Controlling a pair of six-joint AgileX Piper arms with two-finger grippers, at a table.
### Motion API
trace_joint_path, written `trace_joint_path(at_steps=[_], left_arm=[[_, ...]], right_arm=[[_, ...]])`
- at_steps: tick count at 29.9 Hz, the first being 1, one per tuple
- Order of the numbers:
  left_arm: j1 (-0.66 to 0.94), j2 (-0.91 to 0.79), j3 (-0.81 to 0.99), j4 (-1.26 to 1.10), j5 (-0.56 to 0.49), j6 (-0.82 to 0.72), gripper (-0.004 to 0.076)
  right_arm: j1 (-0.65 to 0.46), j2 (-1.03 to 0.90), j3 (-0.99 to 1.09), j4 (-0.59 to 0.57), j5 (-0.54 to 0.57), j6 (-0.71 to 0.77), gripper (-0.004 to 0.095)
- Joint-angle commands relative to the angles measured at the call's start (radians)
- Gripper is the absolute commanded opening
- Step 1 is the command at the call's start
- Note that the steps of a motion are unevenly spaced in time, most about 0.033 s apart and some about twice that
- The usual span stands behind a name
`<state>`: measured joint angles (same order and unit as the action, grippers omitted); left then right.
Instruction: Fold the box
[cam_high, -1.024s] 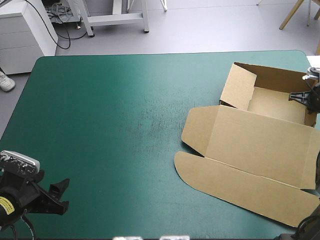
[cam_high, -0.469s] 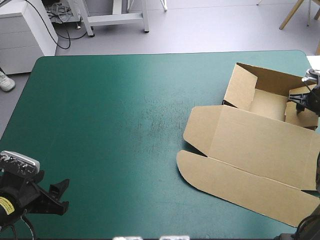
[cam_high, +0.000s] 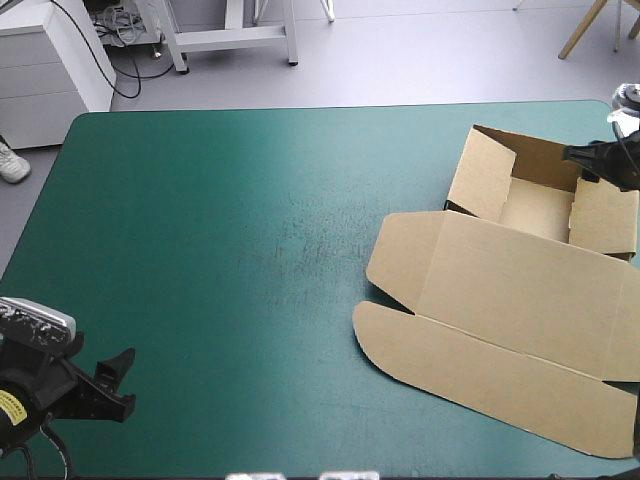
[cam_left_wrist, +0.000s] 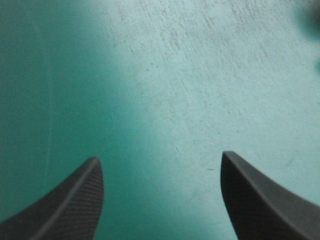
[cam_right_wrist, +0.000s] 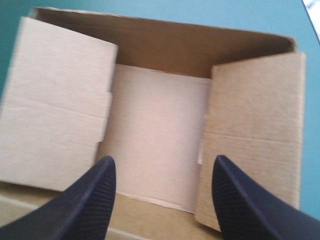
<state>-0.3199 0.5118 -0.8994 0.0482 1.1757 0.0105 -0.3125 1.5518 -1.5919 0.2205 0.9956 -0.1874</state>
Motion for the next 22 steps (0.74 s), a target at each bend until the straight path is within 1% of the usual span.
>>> trace_joint_path(at_steps=[1, 3, 6, 13, 17, 20, 22], left_arm=[[-0.006, 0.006, -0.019, 0.029, -0.089, -0.002, 0.0472], [-0.006, 0.006, -0.019, 0.033, -0.092, -0.002, 0.0472], [-0.006, 0.006, -0.019, 0.039, -0.092, -0.002, 0.0472], [-0.006, 0.004, -0.019, 0.046, -0.107, -0.004, 0.0472], [-0.006, 0.001, -0.019, 0.046, -0.122, -0.011, 0.0472], [-0.006, -0.003, -0.019, 0.046, -0.126, -0.011, 0.0472], [-0.006, -0.02, -0.018, 0.048, -0.133, -0.001, 0.0472]], right_arm=[[0.082, -0.136, -0.026, 0.034, -0.029, -0.058, 0.0508], [0.137, -0.192, -0.026, 0.034, -0.022, -0.085, 0.0508], [0.203, -0.272, -0.026, 0.043, -0.014, -0.085, 0.0495], [0.336, -0.481, -0.007, 0.049, 0.023, -0.085, 0.04], [0.376, -0.608, 0.071, 0.049, 0.038, -0.088, 0.034], [0.381, -0.706, 0.171, 0.051, 0.045, -0.088, 0.0304], [0.381, -0.779, 0.259, 0.051, 0.042, -0.096, 0.0261]])
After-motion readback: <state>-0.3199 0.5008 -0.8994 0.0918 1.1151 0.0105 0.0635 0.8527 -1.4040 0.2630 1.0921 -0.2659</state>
